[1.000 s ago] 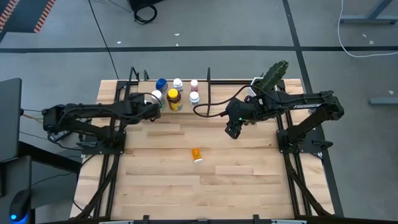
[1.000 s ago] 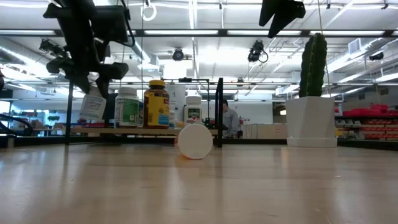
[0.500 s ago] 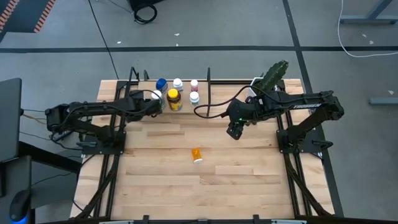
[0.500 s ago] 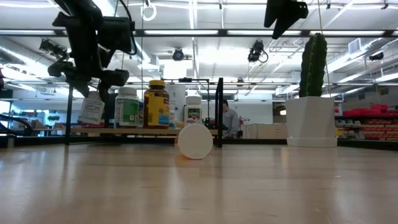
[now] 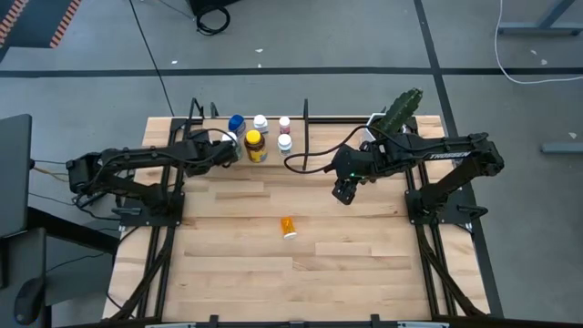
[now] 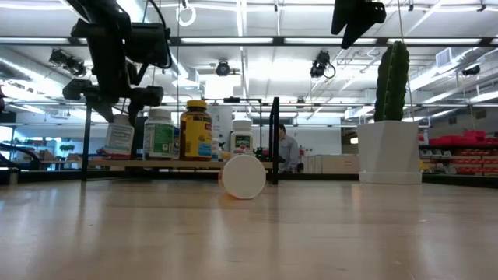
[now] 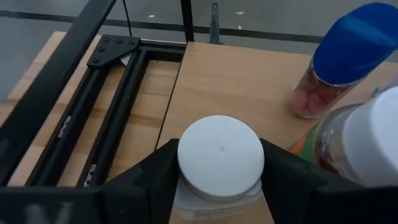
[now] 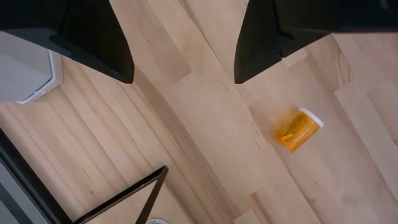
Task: Pick and place medicine bottles onto shelf by color
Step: Put the white pill bottle on the shelf, then adjust the white pill on the shelf
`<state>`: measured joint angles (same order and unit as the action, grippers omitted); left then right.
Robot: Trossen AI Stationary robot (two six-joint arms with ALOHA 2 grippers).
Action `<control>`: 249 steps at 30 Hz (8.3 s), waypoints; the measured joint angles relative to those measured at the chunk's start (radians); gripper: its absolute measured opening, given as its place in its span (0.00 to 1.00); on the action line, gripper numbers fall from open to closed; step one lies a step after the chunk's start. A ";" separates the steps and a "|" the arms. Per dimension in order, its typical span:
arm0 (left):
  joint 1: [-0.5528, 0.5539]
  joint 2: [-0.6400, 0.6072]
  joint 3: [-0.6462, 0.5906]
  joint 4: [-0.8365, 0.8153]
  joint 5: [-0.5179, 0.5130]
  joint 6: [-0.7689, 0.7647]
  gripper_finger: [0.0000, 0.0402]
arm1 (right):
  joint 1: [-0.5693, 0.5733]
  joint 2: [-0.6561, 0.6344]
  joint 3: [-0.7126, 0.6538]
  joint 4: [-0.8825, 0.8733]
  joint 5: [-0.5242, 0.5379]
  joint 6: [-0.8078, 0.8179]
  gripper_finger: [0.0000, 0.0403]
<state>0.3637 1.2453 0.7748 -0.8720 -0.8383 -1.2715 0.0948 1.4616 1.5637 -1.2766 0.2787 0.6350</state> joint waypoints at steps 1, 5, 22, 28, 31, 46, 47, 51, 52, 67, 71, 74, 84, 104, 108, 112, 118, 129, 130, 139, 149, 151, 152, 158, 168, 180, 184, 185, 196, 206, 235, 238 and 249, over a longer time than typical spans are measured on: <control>0.000 0.000 0.000 0.001 0.000 0.000 0.52 | 0.000 0.000 0.000 0.000 0.000 0.000 0.70; 0.000 0.000 0.000 0.002 0.000 0.000 0.52 | 0.000 0.000 0.000 0.000 0.000 0.000 0.70; 0.000 0.000 0.000 0.023 -0.006 0.000 0.60 | 0.000 0.000 0.000 0.000 0.000 -0.003 0.70; -0.002 -0.006 0.000 0.021 0.024 0.001 0.62 | 0.000 0.000 0.000 0.000 -0.002 -0.003 0.70; -0.004 -0.018 0.003 0.018 0.072 0.022 0.62 | 0.000 0.000 0.000 0.000 -0.003 -0.004 0.70; 0.000 -0.018 0.281 -0.213 0.060 0.413 0.61 | 0.000 0.000 0.000 0.000 0.008 -0.009 0.70; 0.000 -0.018 0.300 -0.246 0.060 0.424 0.61 | 0.000 0.000 0.000 0.000 0.008 -0.008 0.70; -0.002 -0.018 0.392 -0.398 0.081 0.511 0.62 | 0.000 0.000 0.000 0.000 0.008 -0.008 0.70; -0.002 -0.018 0.413 -0.422 0.098 0.548 0.62 | 0.000 0.000 0.000 0.000 0.008 -0.009 0.70; -0.003 -0.015 0.417 -0.417 0.732 1.032 0.36 | 0.000 0.000 0.000 0.030 0.058 -0.041 0.70; -0.003 -0.015 0.333 -0.394 0.752 1.119 0.23 | 0.016 0.000 0.000 0.030 0.065 -0.036 0.70; -0.003 -0.014 0.278 -0.381 0.754 1.155 0.12 | 0.040 0.000 0.000 0.030 0.079 -0.028 0.70; 0.000 -0.015 0.189 -0.302 0.754 1.372 0.01 | 0.108 0.000 0.000 0.030 0.166 0.061 0.70; 0.169 -0.015 0.134 -0.147 0.758 1.195 0.01 | 0.124 0.000 0.000 0.030 0.178 0.128 0.70; 0.202 -0.015 0.134 -0.122 0.799 1.200 0.01 | 0.124 0.000 0.000 0.030 0.182 0.127 0.70; 0.220 -0.015 0.134 -0.123 0.807 1.245 0.01 | 0.124 0.000 0.000 0.030 0.185 0.126 0.70; 0.258 -0.015 0.134 -0.123 0.807 1.295 0.01 | 0.124 0.000 0.000 0.030 0.188 0.130 0.70; 0.313 -0.015 0.134 -0.123 0.749 1.385 0.01 | 0.124 0.000 0.000 0.030 0.197 0.140 0.70; 0.316 -0.015 0.134 -0.122 0.748 1.389 0.01 | 0.124 0.000 0.000 0.030 0.197 0.140 0.70; 0.350 -0.002 0.136 -0.067 0.745 1.399 0.01 | 0.124 0.000 0.000 0.030 0.207 0.148 0.70; 0.357 0.093 0.134 -0.072 0.750 1.444 0.01 | 0.124 0.000 0.000 0.030 0.207 0.152 0.70; 0.357 0.106 0.134 -0.075 0.748 1.462 0.01 | 0.124 0.000 0.000 0.030 0.207 0.156 0.70; 0.357 0.112 0.134 -0.077 0.746 1.472 0.01 | 0.124 0.000 0.000 0.030 0.207 0.158 0.70; 0.357 0.123 0.134 -0.077 0.721 1.517 0.02 | 0.124 0.000 0.000 0.029 0.207 0.158 0.70; 0.357 0.123 0.134 -0.084 0.655 1.665 0.01 | 0.124 0.000 0.000 0.030 0.207 0.161 0.70; 0.420 0.123 0.134 -0.083 0.633 1.771 0.01 | 0.124 0.000 0.000 0.029 0.208 0.193 0.70; 0.448 0.123 0.135 -0.071 0.635 1.799 0.01 | 0.123 0.000 0.000 0.030 0.208 0.205 0.70; 0.451 0.123 0.135 -0.068 0.634 1.809 0.01 | 0.123 0.000 0.000 0.030 0.207 0.206 0.70; 0.458 0.123 0.135 -0.001 0.631 1.855 0.01 | 0.123 0.000 0.000 0.030 0.208 0.214 0.70; 0.478 0.123 0.135 0.034 0.622 1.900 0.01 | 0.123 0.000 0.000 0.030 0.208 0.214 0.70; 0.557 0.134 0.136 0.143 0.621 1.991 0.01 | 0.123 0.000 0.000 0.030 0.208 0.256 0.70; 0.567 0.145 0.136 0.146 0.621 1.992 0.01 | 0.123 0.000 0.000 0.030 0.208 0.261 0.70; 0.566 0.150 0.136 0.198 0.621 2.011 0.02 | 0.123 0.000 0.000 0.030 0.208 0.275 0.70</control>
<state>0.9302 1.3949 0.9104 -0.6736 -0.2173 0.7400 0.2180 1.4616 1.5636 -1.2469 0.4866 0.9096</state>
